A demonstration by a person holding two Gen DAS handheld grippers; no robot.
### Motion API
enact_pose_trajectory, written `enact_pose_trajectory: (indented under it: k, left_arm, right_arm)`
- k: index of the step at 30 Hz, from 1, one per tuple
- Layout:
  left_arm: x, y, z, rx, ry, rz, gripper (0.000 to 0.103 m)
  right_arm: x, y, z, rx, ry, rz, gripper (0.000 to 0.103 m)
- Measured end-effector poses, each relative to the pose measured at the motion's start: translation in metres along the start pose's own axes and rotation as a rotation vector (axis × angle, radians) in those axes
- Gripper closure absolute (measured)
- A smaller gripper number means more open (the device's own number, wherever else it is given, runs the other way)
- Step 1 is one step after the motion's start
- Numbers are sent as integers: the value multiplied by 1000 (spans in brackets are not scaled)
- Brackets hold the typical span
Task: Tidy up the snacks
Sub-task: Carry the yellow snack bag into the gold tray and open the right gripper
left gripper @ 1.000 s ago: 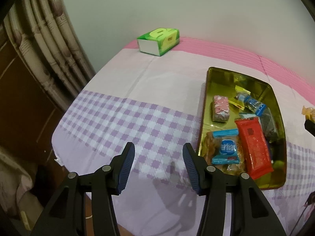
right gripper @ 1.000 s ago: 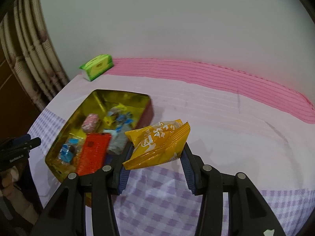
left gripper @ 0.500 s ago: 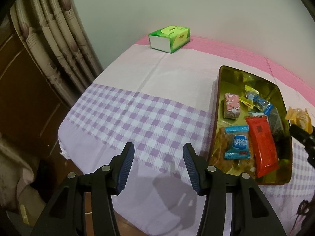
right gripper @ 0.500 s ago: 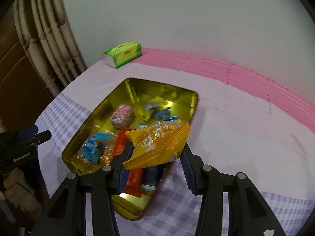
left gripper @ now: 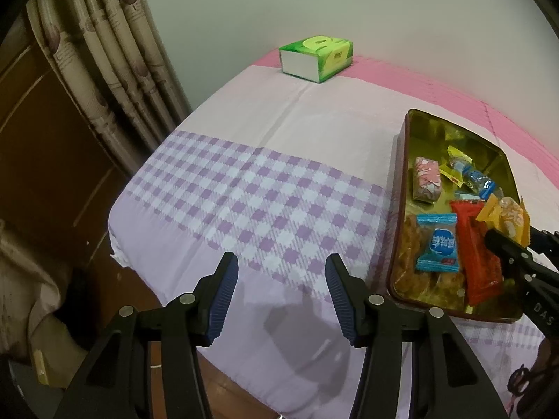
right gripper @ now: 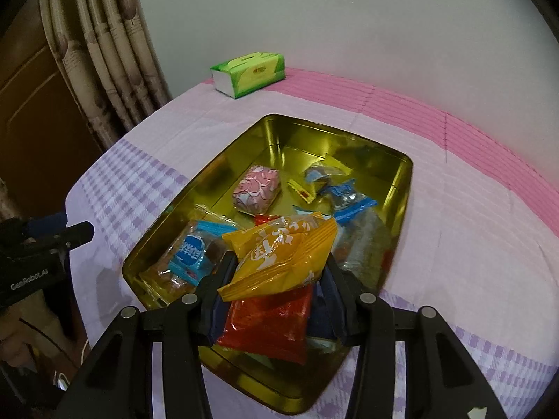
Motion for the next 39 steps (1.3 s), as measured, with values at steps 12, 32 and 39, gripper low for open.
enact_pose_trajectory:
  k: [12, 32, 39]
  left_arm:
    - [0, 6, -6, -22, 22, 2, 50]
    - [1, -2, -9, 7, 33, -17, 50]
    - [0, -7, -10, 28, 33, -28, 50]
  right_arm:
    - [18, 11, 4, -5, 16, -24, 59]
    - [35, 18, 4, -7, 30, -87, 54]
    - [26, 16, 3, 19, 41, -86, 36]
Point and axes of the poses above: each gripper's, at about its wrist camera, not at the fingertips, and x roughly the way its jaws point, y to its left, z to its top, the point moved 2 cm from there along x, roughly the way its jaws point, and after that the axes turned 11 degrees about -z, right-handed, at the moved point
